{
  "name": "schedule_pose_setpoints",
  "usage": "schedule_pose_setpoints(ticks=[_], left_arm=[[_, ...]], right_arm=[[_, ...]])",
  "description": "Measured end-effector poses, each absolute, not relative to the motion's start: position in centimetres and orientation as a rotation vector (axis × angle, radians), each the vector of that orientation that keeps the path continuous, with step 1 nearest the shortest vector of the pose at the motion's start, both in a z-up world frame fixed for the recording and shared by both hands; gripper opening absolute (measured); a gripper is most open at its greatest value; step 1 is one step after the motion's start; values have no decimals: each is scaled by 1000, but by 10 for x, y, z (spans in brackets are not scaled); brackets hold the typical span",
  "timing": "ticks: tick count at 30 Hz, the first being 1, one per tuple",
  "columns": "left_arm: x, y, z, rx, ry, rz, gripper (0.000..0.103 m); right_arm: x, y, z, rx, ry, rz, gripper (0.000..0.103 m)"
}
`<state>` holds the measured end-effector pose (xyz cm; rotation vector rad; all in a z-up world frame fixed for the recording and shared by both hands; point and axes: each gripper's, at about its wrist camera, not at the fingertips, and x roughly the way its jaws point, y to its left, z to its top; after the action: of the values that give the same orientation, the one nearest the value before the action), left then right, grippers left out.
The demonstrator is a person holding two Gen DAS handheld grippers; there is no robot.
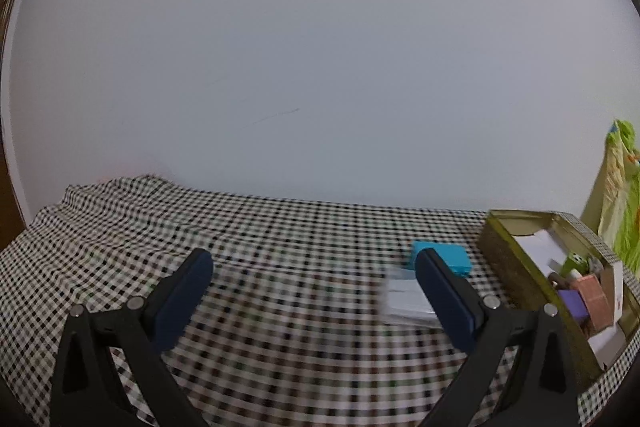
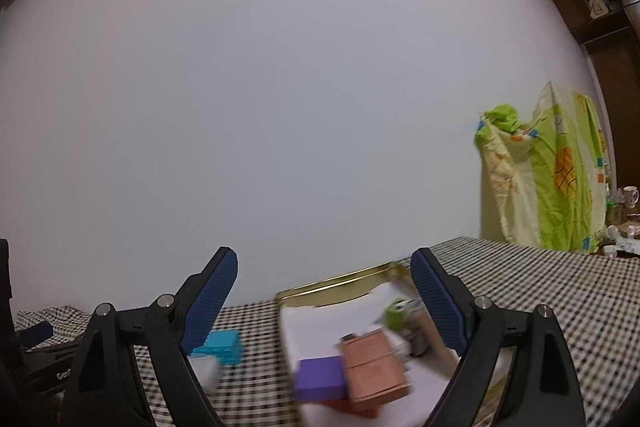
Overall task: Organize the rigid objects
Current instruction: 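Move both grippers toward the clear plastic box and blue brick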
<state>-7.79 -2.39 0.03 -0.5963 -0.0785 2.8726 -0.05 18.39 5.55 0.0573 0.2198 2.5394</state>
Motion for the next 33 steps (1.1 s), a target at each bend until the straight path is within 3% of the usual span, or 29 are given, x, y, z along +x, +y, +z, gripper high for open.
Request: schedule_pose_setpoints(ticks=[12,27,29,30,33], left_arm=[[-113,-14,-16,-810,-120,2728,103],[-140,84,-45,-1084,130,2433,102],[-146,91,-52,-1143,157,2416,97],[-150,92,-54,-1171,163,2408,88],[-152,90,-58,-1194,140,2397,82]], right_arm=[[-40,166,51,70,252,2538,90],[-36,201,43,15,372,2515,90],[-36,206,40,-13,405,2513,90],[-36,207,39,-21,414,2511,90],[-36,214,35,-56,436,2506,90]])
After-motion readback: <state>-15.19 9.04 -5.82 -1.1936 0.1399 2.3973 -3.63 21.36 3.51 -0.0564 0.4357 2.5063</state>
